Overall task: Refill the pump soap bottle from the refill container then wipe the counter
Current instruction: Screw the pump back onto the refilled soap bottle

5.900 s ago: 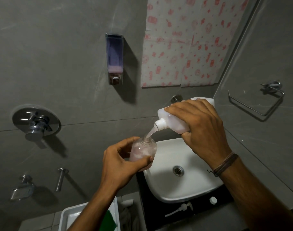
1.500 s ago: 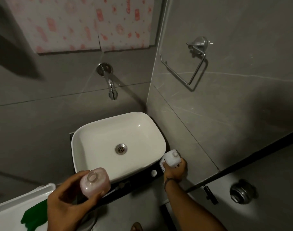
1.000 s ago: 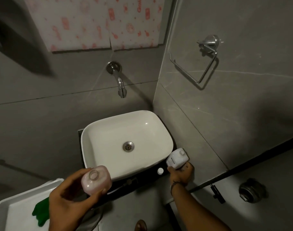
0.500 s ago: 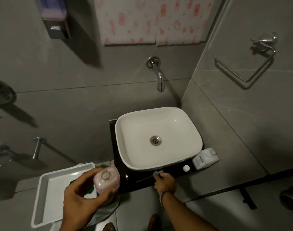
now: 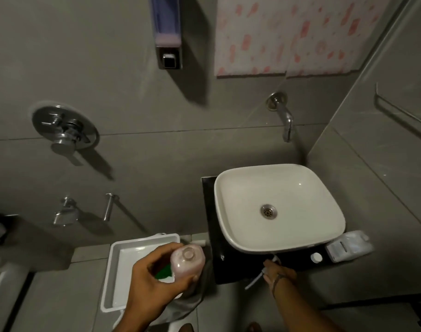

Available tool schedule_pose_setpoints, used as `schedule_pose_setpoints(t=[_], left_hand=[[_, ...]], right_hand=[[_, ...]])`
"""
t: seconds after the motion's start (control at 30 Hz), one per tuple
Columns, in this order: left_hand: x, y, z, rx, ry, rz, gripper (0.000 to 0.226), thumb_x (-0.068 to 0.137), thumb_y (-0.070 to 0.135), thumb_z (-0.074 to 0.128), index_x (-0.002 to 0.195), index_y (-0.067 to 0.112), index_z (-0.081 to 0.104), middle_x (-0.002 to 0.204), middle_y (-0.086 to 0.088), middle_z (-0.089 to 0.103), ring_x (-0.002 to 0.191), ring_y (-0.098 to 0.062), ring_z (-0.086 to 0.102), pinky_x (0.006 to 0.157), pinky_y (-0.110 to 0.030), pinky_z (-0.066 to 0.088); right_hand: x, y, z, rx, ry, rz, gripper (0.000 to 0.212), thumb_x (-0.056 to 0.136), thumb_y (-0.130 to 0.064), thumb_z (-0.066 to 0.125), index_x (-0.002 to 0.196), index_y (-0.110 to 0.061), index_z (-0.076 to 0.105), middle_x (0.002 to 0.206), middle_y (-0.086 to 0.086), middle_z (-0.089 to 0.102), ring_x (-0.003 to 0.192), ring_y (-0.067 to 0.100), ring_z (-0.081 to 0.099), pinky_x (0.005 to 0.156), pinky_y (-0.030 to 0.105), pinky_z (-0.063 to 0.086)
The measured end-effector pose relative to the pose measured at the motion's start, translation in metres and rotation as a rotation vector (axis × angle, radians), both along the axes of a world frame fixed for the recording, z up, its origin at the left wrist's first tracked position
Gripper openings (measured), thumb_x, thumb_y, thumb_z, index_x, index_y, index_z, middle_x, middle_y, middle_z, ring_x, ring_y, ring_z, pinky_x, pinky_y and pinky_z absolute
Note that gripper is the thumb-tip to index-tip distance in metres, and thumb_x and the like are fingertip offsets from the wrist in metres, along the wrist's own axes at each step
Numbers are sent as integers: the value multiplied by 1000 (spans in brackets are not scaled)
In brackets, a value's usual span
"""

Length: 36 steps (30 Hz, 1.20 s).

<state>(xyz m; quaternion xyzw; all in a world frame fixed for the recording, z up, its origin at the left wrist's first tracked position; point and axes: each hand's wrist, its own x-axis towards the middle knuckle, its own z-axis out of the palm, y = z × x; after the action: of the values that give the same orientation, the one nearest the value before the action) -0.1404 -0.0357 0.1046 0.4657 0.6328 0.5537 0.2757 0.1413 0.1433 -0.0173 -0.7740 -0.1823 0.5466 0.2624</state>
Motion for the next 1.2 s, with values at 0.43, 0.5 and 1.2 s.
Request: schedule_pose_setpoints(t=[0.43,0.5,1.2], left_hand=[[-23,8,12,-46,-88,41,65,61,3,103,118,23,78,113,16,82,109,-9,77,89,-30,67],[-25,6,14,-36,-95,42,65,62,3,102,118,26,77,114,17,82,110,-8,77,91,-26,65],[-37,-9,31,-47,-124,127,66,61,38,99,122,29,77,117,11,81,111,-17,77,94,-39,67]], right_hand=[[-88,-74,242,992,259,325,24,86,-7,77,106,-19,78,110,2,80,106,18,76,91,28,60],[-111,-86,270,1101,257,402,29,85,-3,78,98,-28,79,107,-5,80,103,12,77,86,20,59],[-181,-110,225,976,-94,865,35,76,-28,87,110,-29,77,107,-14,76,106,10,71,93,37,61]])
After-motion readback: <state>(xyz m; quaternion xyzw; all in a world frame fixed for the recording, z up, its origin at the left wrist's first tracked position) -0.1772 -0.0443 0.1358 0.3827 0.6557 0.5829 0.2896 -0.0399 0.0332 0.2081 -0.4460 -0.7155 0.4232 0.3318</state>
